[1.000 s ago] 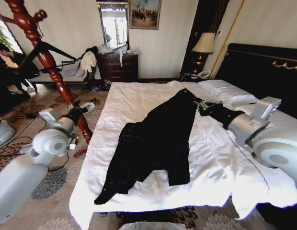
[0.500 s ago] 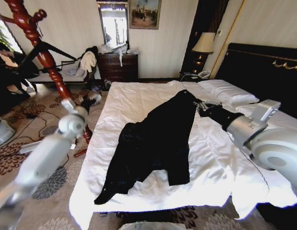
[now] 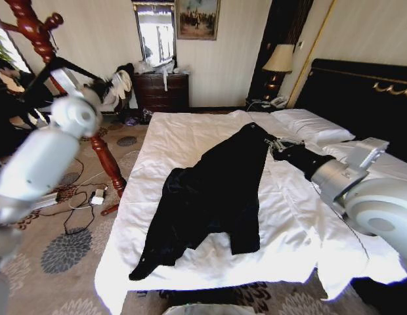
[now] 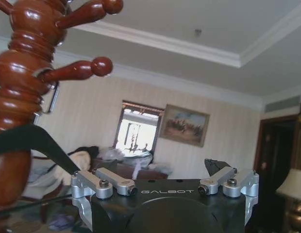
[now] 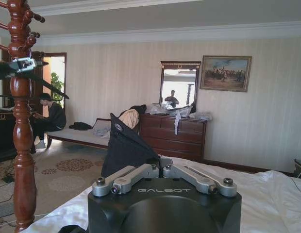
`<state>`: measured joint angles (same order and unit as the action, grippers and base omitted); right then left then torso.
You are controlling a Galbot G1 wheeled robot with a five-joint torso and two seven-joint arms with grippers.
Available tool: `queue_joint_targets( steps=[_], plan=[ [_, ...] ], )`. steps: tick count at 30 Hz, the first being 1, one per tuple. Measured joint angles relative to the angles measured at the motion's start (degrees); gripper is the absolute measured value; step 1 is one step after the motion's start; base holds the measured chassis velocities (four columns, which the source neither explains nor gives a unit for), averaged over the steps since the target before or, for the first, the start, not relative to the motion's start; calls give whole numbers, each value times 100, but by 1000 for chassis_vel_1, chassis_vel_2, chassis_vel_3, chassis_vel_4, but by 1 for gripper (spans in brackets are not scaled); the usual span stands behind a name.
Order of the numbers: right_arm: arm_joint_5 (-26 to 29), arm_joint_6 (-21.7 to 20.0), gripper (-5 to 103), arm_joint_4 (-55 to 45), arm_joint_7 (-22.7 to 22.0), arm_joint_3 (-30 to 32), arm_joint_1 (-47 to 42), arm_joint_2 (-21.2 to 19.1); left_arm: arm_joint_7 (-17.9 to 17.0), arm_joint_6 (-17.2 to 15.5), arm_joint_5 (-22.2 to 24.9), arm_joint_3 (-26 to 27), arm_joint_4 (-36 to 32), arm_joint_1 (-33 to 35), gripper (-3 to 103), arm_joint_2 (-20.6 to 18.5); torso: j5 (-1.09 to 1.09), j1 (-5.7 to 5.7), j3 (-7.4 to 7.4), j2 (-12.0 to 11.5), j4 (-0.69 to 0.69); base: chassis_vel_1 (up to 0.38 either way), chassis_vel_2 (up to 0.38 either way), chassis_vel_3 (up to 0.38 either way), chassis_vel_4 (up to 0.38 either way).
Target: Pick up the clothes from the bed and hang them on the clothes hanger.
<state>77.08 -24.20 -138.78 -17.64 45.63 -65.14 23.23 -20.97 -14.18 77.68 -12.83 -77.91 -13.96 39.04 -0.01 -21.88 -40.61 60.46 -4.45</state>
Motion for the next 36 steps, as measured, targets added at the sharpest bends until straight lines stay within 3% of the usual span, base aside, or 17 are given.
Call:
queue_joint_targets(
  steps=[3, 6, 12, 14, 15, 17, 19, 26, 29, 33, 36],
  plan=[
    [-32, -2, 0, -4, 7, 3, -23, 25, -41, -206, 25, -191, 128, -262, 100, -91, 1, 1, 0, 0, -2, 0, 0, 0, 0],
    [-44, 0, 0, -31, 29, 2, -29, 52, -62, -614, -143, -414, 438, -666, 100, -196, 0, 1, 0, 0, 0, 0, 0, 0, 0],
    [-67, 12, 0, -99, 35, 11, -75, 53, 89, -1039, -155, -404, 868, -1119, 100, -266, 1, 0, 0, 0, -3, 0, 0, 0, 0],
    [-75, 24, 0, -130, 31, 18, -103, 55, 265, -1476, -215, -376, 963, -1306, 100, -316, 1, 1, 0, 0, 0, 0, 0, 0, 0],
    [-75, 24, 0, -130, 31, 18, -103, 55, 265, -1476, -215, -376, 963, -1306, 100, -316, 1, 1, 0, 0, 0, 0, 0, 0, 0],
    [-80, 28, 0, -172, 23, 40, -146, 55, 482, -1931, -297, -371, 1159, -1532, 100, -330, 0, 2, 0, 0, 0, 0, 0, 0, 0],
    [-96, 28, 0, -199, 16, 60, -181, 59, 629, -2148, -381, -375, 1374, -1696, 100, -308, 1, 1, 0, 0, -1, 0, 0, 0, 0],
    [-178, 30, 0, -280, -3, 125, -353, 87, 1324, -2356, -977, -457, 2083, -1986, 100, -267, 0, 1, 0, 0, -1, 0, 0, 0, 0],
    [-185, 31, 0, -282, -6, 124, -353, 87, 1402, -2349, -1084, -455, 2192, -1986, 100, -258, -1, 1, 0, 0, -1, 0, 0, 0, 0],
    [-193, 32, 0, -270, -15, 137, -336, 100, 1656, -2275, -1911, -412, 2828, -2053, 102, -126, -1, 1, 0, 0, -1, 0, 0, 0, 0],
    [-147, 39, 0, -229, -40, 176, -313, 124, 1826, -2392, -2070, -450, 3146, -2181, 99, -2, 0, 1, 0, 0, 3, 0, 0, 0, 0]
  ],
)
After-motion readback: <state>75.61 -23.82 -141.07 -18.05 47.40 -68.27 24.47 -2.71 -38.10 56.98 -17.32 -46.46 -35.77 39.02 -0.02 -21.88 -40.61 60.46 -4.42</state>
